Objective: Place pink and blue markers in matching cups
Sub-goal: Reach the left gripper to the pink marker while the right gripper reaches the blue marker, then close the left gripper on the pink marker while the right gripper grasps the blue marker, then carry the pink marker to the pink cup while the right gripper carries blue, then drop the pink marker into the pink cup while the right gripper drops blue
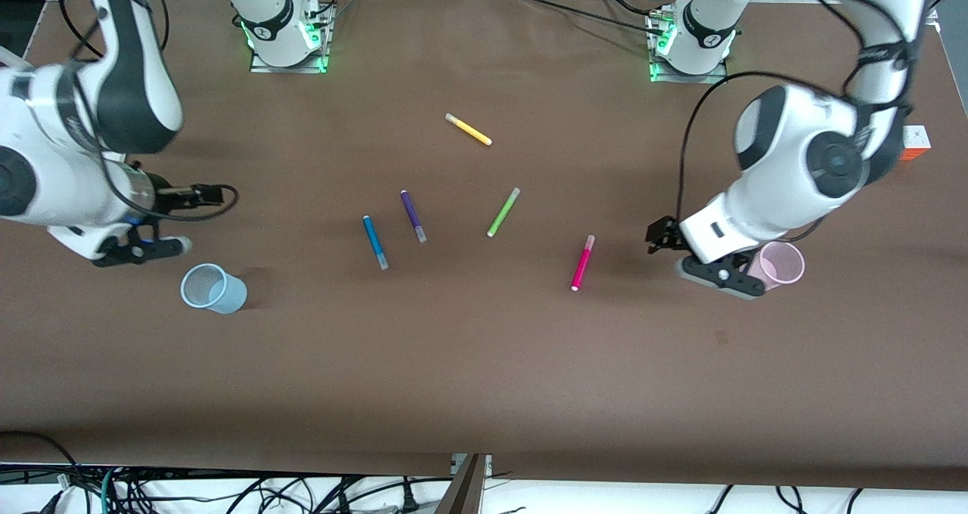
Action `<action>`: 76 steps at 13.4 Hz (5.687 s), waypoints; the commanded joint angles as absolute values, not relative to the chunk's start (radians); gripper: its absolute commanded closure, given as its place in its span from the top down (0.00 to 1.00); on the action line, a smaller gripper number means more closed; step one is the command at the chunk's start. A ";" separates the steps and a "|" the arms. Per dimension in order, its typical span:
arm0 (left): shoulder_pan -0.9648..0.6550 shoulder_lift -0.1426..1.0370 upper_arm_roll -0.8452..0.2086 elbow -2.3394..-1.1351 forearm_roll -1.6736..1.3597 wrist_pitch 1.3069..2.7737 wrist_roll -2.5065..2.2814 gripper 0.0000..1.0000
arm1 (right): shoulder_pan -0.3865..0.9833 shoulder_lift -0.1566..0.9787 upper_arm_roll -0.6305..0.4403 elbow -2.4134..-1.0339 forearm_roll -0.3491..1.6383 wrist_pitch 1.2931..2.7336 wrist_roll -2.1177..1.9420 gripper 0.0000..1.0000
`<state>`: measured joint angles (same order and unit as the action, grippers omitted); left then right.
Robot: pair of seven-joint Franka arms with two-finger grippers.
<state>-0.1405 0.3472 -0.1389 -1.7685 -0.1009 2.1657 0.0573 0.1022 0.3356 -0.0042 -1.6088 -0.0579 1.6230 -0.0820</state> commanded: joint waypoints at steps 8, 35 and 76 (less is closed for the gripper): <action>-0.304 0.475 -0.137 -1.937 -0.029 2.453 -0.141 1.00 | 0.305 0.555 -0.008 -1.595 -0.005 1.850 -0.069 1.00; -0.272 0.415 -0.143 -1.970 0.109 2.274 -0.160 0.00 | 0.471 0.727 -0.009 -1.641 0.041 2.177 0.060 0.29; -0.023 0.526 -0.152 -1.329 0.510 1.371 0.520 1.00 | -0.086 0.646 -0.115 -1.485 0.748 1.934 -1.811 0.00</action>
<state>-0.0209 0.5795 -0.1511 -1.3661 0.6016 1.3919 0.5797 -0.0602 0.6265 -0.1292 -1.5052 0.6972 1.9484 -1.7538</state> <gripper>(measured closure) 0.000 0.833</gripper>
